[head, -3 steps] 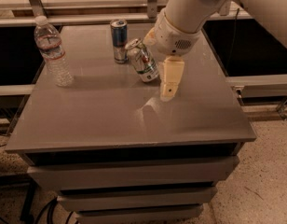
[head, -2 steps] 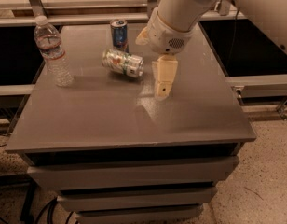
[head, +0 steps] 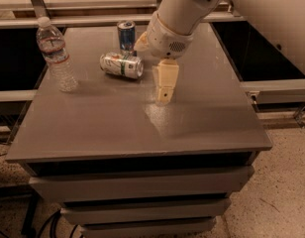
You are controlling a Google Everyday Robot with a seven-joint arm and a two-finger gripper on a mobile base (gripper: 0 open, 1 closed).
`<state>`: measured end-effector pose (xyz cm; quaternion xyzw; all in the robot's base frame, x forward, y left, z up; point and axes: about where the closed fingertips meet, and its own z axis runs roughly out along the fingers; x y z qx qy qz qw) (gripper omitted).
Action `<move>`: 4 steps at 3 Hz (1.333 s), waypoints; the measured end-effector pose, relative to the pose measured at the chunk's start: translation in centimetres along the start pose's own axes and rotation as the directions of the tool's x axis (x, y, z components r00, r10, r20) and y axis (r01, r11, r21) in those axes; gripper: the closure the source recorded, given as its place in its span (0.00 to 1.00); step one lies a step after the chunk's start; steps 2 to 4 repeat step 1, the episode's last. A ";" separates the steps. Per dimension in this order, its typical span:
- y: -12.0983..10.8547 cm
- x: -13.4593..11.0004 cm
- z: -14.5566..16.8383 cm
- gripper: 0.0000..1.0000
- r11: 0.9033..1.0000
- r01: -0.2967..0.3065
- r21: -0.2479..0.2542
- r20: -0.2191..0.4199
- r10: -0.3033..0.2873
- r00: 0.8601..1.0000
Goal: Knock 7up can over
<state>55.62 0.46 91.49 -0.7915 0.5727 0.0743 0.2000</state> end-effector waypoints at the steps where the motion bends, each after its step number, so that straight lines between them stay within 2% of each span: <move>1: 0.1 0.3 0.0 0.00 1.000 -0.005 -0.001 0.003 0.005 1.000; 4: 0.1 0.3 0.0 0.00 1.000 -0.005 -0.001 0.003 0.005 1.000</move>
Offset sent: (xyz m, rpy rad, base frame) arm 0.0000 0.0000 0.0000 0.0000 0.0000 0.0000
